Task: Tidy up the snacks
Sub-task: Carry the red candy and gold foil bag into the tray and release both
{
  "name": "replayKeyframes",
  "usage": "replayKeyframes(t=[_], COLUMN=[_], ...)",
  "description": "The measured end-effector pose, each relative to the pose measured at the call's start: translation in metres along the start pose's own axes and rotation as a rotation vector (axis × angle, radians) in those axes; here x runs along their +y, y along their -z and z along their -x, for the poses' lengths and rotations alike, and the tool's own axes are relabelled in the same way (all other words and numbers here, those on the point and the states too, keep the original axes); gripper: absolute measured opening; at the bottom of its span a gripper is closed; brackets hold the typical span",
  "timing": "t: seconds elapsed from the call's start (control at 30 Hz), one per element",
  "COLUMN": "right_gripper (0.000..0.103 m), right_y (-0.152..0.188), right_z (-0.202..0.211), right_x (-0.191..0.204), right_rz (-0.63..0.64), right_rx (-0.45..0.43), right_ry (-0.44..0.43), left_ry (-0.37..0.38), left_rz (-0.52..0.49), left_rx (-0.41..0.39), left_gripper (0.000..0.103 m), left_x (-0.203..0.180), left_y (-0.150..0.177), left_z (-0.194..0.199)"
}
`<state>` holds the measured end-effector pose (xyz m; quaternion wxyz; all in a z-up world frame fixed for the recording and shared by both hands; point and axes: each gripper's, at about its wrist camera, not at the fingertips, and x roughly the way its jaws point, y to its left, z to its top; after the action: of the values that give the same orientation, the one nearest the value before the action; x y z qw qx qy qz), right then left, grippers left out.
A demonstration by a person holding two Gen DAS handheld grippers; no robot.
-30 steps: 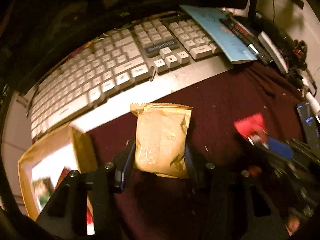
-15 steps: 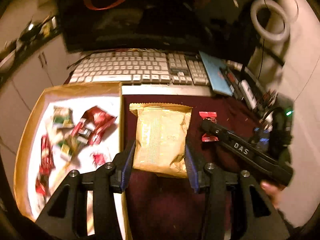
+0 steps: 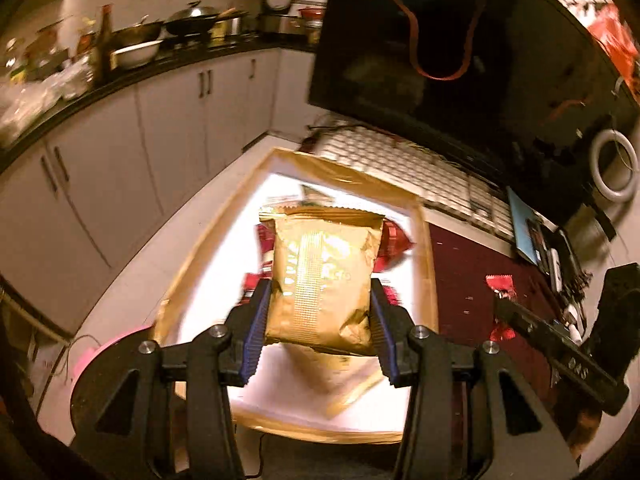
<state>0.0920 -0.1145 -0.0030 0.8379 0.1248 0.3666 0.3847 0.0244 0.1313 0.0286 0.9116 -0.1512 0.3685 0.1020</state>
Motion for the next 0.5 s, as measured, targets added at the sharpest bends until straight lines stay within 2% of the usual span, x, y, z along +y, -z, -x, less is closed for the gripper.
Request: replayKeyframes(t=[0.23, 0.37, 0.5], right_gripper=[0.027, 0.027, 0.027], right_y=[-0.012, -0.010, -0.009], right_z=[-0.061, -0.086, -0.098], right_x=[0.032, 0.038, 0.042], right_rz=[0.079, 0.092, 0.124], right_rx=[0.137, 0.204, 0.225], right_ry=[-0.033, -0.010, 0.045], left_ry=[-0.023, -0.025, -0.009], left_rz=[0.073, 0.066, 0.057], left_rx=[0.037, 0.077, 0.117], left_gripper=[0.048, 0.048, 0.048], left_x=[0.034, 0.035, 0.033], left_y=[0.010, 0.019, 0.027], left_z=[-0.007, -0.018, -0.029])
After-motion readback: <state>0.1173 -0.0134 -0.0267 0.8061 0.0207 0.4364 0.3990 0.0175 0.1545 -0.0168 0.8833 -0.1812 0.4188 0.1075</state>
